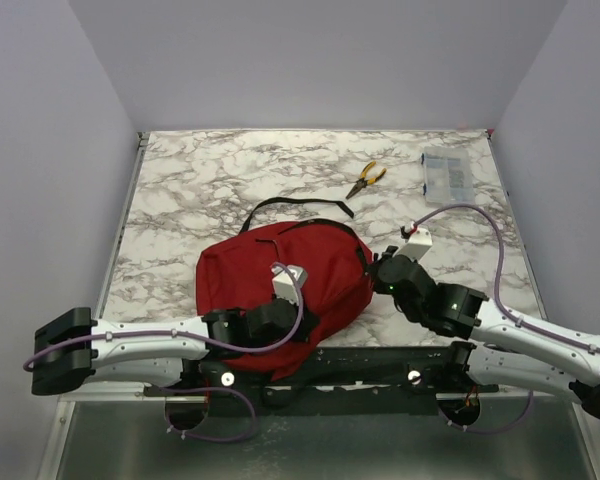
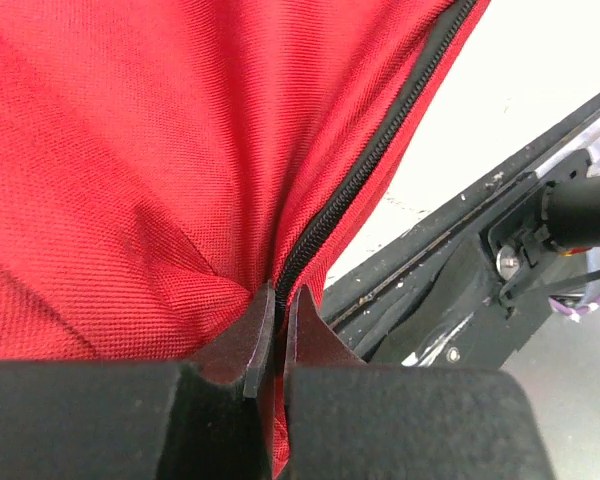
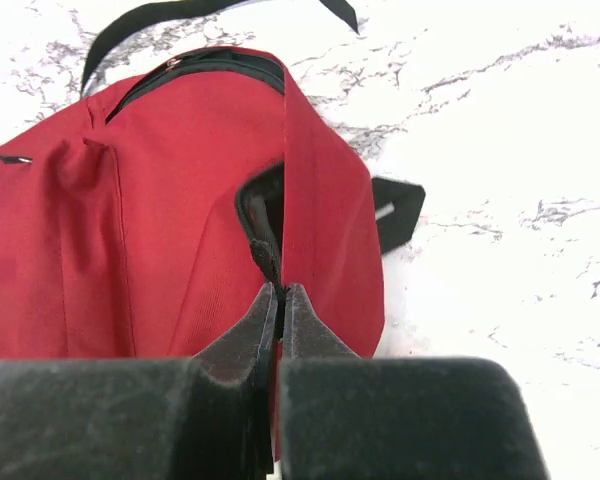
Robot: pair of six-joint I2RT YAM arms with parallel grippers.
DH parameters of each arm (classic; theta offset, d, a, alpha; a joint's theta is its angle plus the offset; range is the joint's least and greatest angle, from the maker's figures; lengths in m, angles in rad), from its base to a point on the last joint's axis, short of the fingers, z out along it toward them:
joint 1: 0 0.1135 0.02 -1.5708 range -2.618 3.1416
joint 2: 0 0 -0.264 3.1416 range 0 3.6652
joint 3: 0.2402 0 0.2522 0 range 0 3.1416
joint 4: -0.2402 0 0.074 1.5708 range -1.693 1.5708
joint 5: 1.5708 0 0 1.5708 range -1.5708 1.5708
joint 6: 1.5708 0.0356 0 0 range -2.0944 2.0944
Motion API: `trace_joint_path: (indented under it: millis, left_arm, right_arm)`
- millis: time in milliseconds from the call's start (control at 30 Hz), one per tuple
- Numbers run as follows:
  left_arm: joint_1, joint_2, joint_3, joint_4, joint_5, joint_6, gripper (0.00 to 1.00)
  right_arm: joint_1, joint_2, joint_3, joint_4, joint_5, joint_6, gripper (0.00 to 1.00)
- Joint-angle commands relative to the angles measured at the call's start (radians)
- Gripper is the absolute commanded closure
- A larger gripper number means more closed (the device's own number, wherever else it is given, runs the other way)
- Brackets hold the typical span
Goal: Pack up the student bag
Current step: Zip the student bag at the center of the board.
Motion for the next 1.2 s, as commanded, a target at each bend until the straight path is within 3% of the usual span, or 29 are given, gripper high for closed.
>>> trace_joint_path:
  millis: [0, 233, 367, 500, 533, 700, 800, 1000, 1167]
  left_arm:
    - [-0.007, -0.093, -0.111, -0.193, 0.042, -0.036, 1.0]
    - [-0.008, -0.248, -0.178, -0.187, 0.105, -0.029, 1.0]
    - [-0.007, -0.356, -0.2, -0.202, 0.122, -0.036, 1.0]
    - [-0.006, -0.451, -0.208, -0.231, 0.125, -0.047, 1.0]
    - [-0.005, -0.465, -0.196, -0.241, 0.128, -0.045, 0.96]
    - [-0.003, -0.498, -0.098, -0.27, 0.142, 0.003, 0.38]
    - [0.011, -0.479, -0.011, -0.268, 0.136, 0.049, 0.2]
    - [0.135, -0.264, 0.2, -0.234, 0.207, 0.133, 0.14]
    - [0.175, -0.042, 0.319, -0.162, 0.243, 0.199, 0.15]
  right_arm:
    - [-0.073, -0.076, -0.003, 0.045, 0.081, -0.166, 1.0]
    - [-0.169, -0.001, -0.053, 0.266, -0.053, -0.307, 1.0]
    - [-0.326, 0.012, -0.097, 0.426, -0.34, -0.384, 1.0]
    - [-0.345, 0.015, -0.089, 0.434, -0.563, -0.429, 1.0]
    - [-0.346, 0.004, -0.094, 0.432, -0.609, -0.43, 1.0]
    - [-0.346, -0.052, -0.132, 0.407, -0.718, -0.411, 1.0]
    - [-0.345, -0.063, -0.137, 0.372, -0.785, -0.414, 1.0]
    - [-0.346, -0.068, -0.12, 0.353, -0.817, -0.383, 1.0]
    - [-0.345, -0.072, -0.085, 0.313, -0.793, -0.37, 1.0]
